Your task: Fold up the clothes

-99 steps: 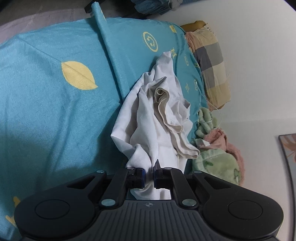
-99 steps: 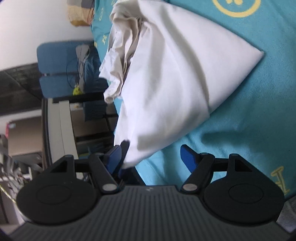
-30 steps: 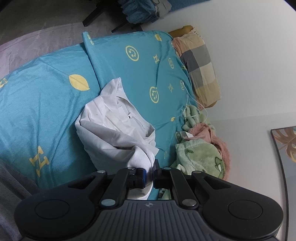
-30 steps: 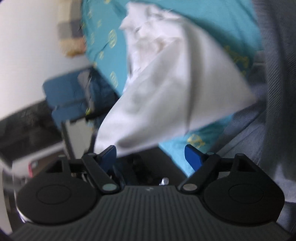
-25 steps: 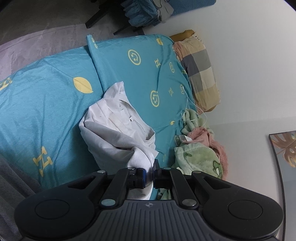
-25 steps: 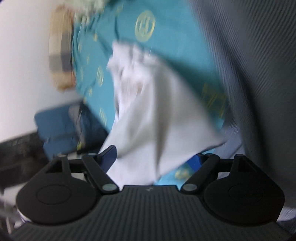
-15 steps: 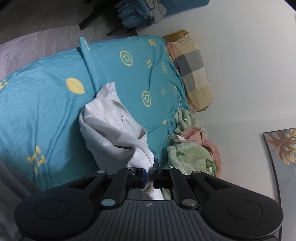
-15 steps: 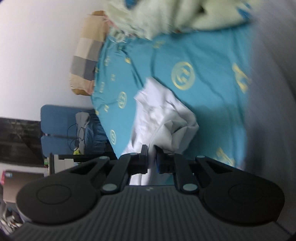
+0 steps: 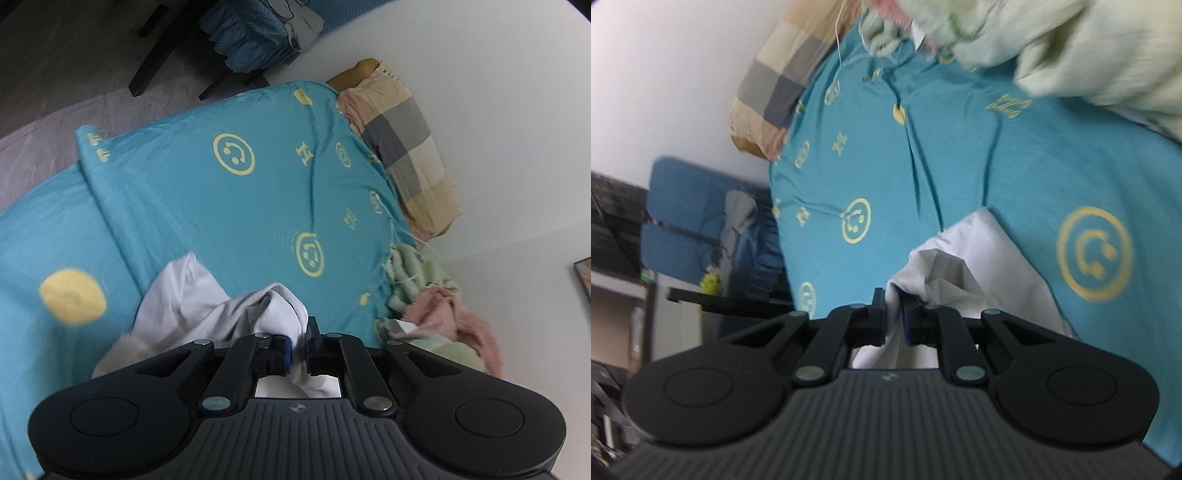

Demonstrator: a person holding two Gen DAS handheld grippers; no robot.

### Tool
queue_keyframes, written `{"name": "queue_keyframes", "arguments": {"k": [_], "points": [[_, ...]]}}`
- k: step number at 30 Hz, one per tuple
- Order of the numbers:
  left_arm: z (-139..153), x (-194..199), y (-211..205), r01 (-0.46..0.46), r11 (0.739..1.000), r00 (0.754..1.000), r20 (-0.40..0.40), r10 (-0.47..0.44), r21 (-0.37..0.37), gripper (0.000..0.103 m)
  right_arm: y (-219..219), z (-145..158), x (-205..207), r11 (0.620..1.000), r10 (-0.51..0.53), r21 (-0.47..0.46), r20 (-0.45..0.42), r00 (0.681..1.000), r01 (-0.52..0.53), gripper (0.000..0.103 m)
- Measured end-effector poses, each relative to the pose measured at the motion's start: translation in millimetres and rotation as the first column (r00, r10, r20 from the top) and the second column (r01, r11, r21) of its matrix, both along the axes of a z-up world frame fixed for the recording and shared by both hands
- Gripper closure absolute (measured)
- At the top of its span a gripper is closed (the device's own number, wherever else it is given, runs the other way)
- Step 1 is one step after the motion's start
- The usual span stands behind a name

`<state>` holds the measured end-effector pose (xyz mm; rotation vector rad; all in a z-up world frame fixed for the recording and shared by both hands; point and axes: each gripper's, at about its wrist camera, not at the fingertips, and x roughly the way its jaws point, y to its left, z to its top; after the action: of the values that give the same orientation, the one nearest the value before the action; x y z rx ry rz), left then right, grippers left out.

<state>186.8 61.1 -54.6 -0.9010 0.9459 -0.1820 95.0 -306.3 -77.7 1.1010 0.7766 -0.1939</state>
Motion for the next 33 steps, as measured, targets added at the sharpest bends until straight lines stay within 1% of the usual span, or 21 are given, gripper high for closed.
{"name": "queue_keyframes", "arguments": {"k": [4,6,9,10,12,14,15,16,17,18,19,21,22,23,24,27,29,30,32,33], "points": [[-44.3,34.0,-0.1,0.02,0.999,1.0,0.002,-0.02,0.037,0.095,-1.3,-23.4,32.1,0.999,0.043,-0.016,-0.021,0.999,-0.043,0.091],[-58.7,44.2,-1.2,0.046,0.996,0.999,0.0,-0.046,0.072,0.095,-2.0,-35.0,48.1,0.998,0.064,-0.023,-0.032,0.997,-0.065,0.09],[-71.9,53.8,-0.8,0.077,0.992,0.997,-0.001,-0.077,0.101,0.094,-3.0,-52.6,72.1,0.995,0.096,-0.034,-0.049,0.994,-0.098,0.089],[-73.7,56.1,-0.6,0.088,0.99,0.996,0.003,-0.089,0.109,0.094,-3.4,-58.4,80.2,0.993,0.107,-0.038,-0.055,0.993,-0.109,0.089],[-71.1,55.5,-2.7,0.119,0.983,0.992,0.023,-0.124,0.141,0.09,-4.0,-70.1,96.2,0.99,0.127,-0.045,-0.066,0.99,-0.131,0.087],[-63.3,51.8,-7.2,0.16,0.968,0.983,0.061,-0.175,0.194,0.081,-4.2,-76.6,106.7,0.987,0.151,-0.051,-0.065,0.986,-0.154,0.077],[-58.0,47.5,-9.9,0.176,0.959,0.976,0.086,-0.199,0.224,0.077,-3.0,-72.0,104.0,0.984,0.167,-0.057,-0.042,0.985,-0.169,0.064],[-52.8,43.2,-12.6,0.19,0.948,0.968,0.111,-0.224,0.254,0.066,-0.6,-65.6,100.3,0.98,0.185,-0.073,-0.015,0.983,-0.185,0.047],[-47.6,38.5,-15.3,0.201,0.937,0.959,0.136,-0.247,0.284,0.053,3.6,-58.3,96.5,0.972,0.211,-0.108,0.011,0.977,-0.209,0.039],[-42.8,32.8,-18.2,0.205,0.927,0.95,0.162,-0.265,0.314,0.048,8.9,-51.0,93.2,0.96,0.243,-0.153,0.032,0.969,-0.236,0.032],[-39.7,28.2,-22.3,0.209,0.913,0.941,0.182,-0.286,0.351,0.042,14.1,-43.7,89.8,0.945,0.276,-0.199,0.051,0.96,-0.261,0.029],[-38.9,23.3,-34.1,0.218,0.874,0.923,0.198,-0.329,0.434,0.04,25.3,-35.7,86.8,0.902,0.356,-0.288,0.073,0.932,-0.322,0.03],[-38.6,20.8,-40.0,0.221,0.852,0.914,0.204,-0.351,0.474,0.039,30.0,-34.7,86.7,0.877,0.392,-0.33,0.069,0.917,-0.35,0.031],[-39.4,19.9,-45.5,0.223,0.831,0.907,0.205,-0.369,0.509,0.039,33.7,-38.1,89.2,0.855,0.415,-0.362,0.05,0.908,-0.371,0.031],[-43.7,22.9,-49.3,0.227,0.818,0.907,0.192,-0.376,0.529,0.039,37.3,-43.6,93.2,0.836,0.431,-0.388,0.025,0.902,-0.388,0.031],[-59.6,29.1,-58.0,0.258,0.785,0.91,0.132,-0.393,0.563,0.04,46.4,-58.9,102.6,0.781,0.464,-0.457,-0.03,0.885,-0.425,0.031],[-66.6,31.1,-60.6,0.287,0.769,0.904,0.103,-0.414,0.571,0.04,51.6,-68.3,107.2,0.747,0.48,-0.498,-0.054,0.876,-0.44,0.031],[-66.8,29.9,-61.2,0.291,0.763,0.902,0.101,-0.42,0.577,0.04,54.2,-72.9,109.5,0.73,0.488,-0.517,-0.066,0.871,-0.448,0.029],[-66.4,27.3,-62.1,0.298,0.753,0.897,0.098,-0.431,0.587,0.04,61.6,-72.5,110.5,0.698,0.502,-0.549,-0.082,0.861,-0.459,0.029],[-63.9,24.7,-61.6,0.297,0.753,0.897,0.099,-0.431,0.587,0.04,62.0,-70.9,108.3,0.694,0.505,-0.554,-0.081,0.859,-0.46,0.03]]}}
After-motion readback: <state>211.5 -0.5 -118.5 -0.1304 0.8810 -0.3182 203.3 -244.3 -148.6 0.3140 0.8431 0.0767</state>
